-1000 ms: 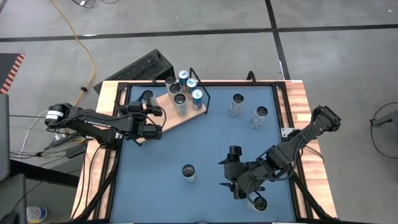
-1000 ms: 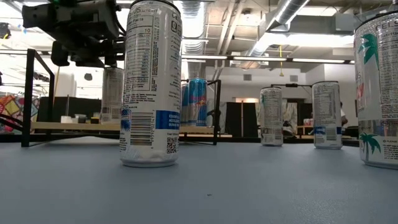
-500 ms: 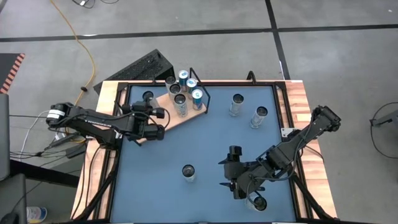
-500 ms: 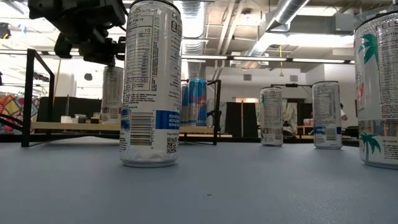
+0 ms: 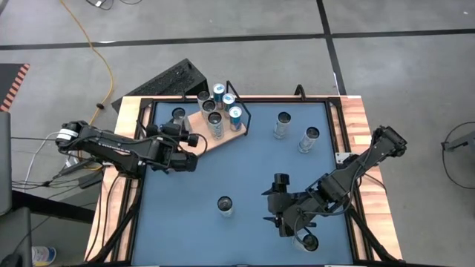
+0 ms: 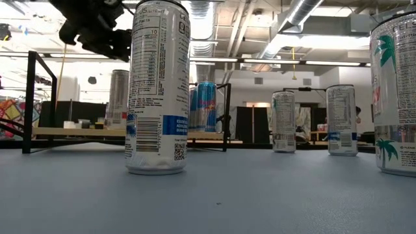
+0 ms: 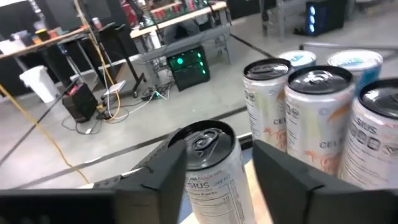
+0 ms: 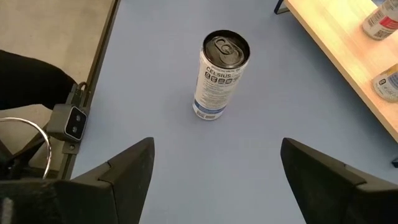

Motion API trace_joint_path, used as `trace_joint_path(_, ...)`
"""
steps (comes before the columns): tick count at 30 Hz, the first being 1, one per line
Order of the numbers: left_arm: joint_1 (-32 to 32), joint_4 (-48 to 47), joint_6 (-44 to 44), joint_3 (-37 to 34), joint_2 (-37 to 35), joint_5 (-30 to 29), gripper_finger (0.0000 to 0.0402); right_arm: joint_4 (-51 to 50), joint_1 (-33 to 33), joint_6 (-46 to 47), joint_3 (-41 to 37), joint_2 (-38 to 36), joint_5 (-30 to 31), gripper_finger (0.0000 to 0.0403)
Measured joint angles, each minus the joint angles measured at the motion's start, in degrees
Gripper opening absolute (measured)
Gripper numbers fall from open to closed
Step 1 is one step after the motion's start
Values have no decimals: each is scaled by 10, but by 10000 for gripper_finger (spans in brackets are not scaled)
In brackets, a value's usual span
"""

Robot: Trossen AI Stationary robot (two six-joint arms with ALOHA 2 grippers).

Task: Place canned beverage on shelf
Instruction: Put the bottom left white and pink soda can on the shelf

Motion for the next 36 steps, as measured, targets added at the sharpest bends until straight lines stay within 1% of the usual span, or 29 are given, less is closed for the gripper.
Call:
trace_joint_path(3, -5, -3, 54, 27, 0, 7, 222, 0, 2, 1, 0, 0, 0, 334)
trace_joint_path(7, -6, -18, 96, 59, 0, 8, 288, 0, 4, 0, 0, 0, 0, 334)
trace_joint_path(10, 1, -51, 85, 74, -1, 7, 326, 0, 4, 0, 0, 0, 0, 334)
trace_joint_path(12, 4, -72, 43, 71, -1, -5, 342, 0, 4, 0, 0, 0, 0, 334)
trace_joint_path(14, 5, -108, -21, 58, -1, -24, 350, 0, 4, 0, 0, 0, 0, 334)
trace_joint_path(18, 6, -180, -203, 21, -1, -56, 353, 0, 4, 0, 0, 0, 0, 334)
trace_joint_path(20, 6, -181, -250, 0, -1, -60, 353, -1, 4, -1, 0, 0, 0, 334)
trace_joint_path(22, 5, -164, -278, -17, -1, -61, 353, -2, 4, -4, 0, 0, 0, 334)
trace_joint_path(26, -8, -122, -282, -34, -1, -86, 353, -2, 2, -5, 0, 0, 0, 334)
trace_joint_path(29, -25, -102, -246, -35, 0, -111, 353, -2, 3, -4, 0, 0, 0, 334)
trace_joint_path(31, -33, -98, -226, -35, 0, -112, 353, -2, 3, -5, 0, 0, 0, 334)
trace_joint_path(36, -33, -94, -227, -48, 5, -112, 353, -3, 3, -5, 0, 0, 0, 334)
